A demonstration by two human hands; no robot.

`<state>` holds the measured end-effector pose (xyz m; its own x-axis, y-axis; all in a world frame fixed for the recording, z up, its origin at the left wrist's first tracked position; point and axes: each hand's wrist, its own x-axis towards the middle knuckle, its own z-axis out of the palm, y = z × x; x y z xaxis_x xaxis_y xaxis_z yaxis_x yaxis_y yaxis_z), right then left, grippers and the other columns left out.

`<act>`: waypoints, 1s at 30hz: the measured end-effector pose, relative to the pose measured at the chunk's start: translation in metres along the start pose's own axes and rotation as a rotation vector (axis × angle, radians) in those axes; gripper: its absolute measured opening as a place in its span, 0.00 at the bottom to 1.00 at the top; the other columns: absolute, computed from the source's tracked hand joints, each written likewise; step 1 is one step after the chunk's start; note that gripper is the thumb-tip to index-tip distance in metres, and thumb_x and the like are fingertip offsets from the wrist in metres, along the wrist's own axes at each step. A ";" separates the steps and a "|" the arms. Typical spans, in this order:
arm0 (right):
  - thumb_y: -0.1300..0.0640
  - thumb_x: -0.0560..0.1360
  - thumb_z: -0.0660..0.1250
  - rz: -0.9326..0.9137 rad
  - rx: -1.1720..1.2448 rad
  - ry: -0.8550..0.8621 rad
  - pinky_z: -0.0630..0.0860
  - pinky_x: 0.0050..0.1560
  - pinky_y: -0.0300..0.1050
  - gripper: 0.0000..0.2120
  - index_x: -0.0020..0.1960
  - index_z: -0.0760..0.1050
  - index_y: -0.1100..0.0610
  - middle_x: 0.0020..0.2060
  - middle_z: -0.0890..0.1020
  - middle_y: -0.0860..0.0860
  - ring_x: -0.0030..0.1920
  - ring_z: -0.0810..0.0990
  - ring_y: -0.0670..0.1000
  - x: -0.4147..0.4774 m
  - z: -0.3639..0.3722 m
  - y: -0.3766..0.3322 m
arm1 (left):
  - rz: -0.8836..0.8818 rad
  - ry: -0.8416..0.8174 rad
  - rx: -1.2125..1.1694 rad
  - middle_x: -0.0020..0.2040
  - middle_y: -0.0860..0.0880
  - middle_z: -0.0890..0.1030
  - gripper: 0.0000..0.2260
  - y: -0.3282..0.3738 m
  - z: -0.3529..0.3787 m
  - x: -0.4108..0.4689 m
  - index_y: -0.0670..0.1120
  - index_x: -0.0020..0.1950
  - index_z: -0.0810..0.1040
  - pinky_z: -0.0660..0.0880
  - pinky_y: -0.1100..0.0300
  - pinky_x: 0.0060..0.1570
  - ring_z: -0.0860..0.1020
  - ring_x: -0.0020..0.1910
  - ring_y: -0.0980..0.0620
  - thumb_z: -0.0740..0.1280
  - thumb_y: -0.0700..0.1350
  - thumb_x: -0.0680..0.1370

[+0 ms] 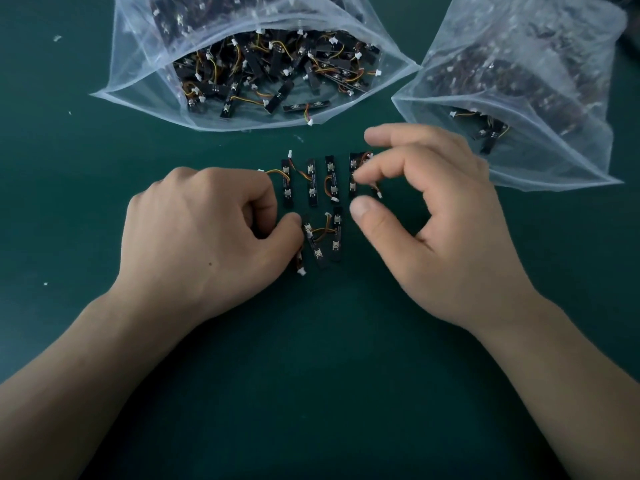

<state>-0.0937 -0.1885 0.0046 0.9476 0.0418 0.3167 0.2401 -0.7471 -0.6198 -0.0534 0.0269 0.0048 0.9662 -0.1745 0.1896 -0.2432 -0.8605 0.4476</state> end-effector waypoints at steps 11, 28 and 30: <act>0.61 0.84 0.61 -0.139 -0.249 -0.192 0.79 0.60 0.49 0.15 0.65 0.83 0.52 0.60 0.83 0.45 0.57 0.81 0.45 0.110 0.005 0.000 | -0.013 -0.005 -0.035 0.25 0.53 0.72 0.13 -0.003 0.002 -0.001 0.50 0.32 0.72 0.67 0.63 0.35 0.71 0.27 0.54 0.65 0.57 0.71; 0.53 0.84 0.63 -0.256 -0.516 -0.400 0.70 0.46 0.49 0.06 0.60 0.75 0.48 0.59 0.78 0.44 0.54 0.76 0.50 0.137 0.022 0.002 | -0.027 0.007 -0.066 0.29 0.52 0.74 0.14 0.000 0.000 -0.001 0.48 0.33 0.73 0.70 0.59 0.33 0.72 0.28 0.51 0.65 0.57 0.72; 0.53 0.84 0.63 -0.227 -0.445 -0.293 0.67 0.44 0.43 0.07 0.61 0.76 0.50 0.57 0.79 0.43 0.51 0.74 0.46 0.132 0.019 0.001 | -0.009 0.050 -0.105 0.32 0.54 0.76 0.14 -0.002 0.000 0.000 0.49 0.35 0.74 0.70 0.58 0.32 0.73 0.29 0.50 0.65 0.57 0.74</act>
<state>0.0353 -0.1715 0.0320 0.9167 0.3684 0.1547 0.3926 -0.9024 -0.1776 -0.0530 0.0284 0.0036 0.9636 -0.1400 0.2276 -0.2443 -0.8065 0.5384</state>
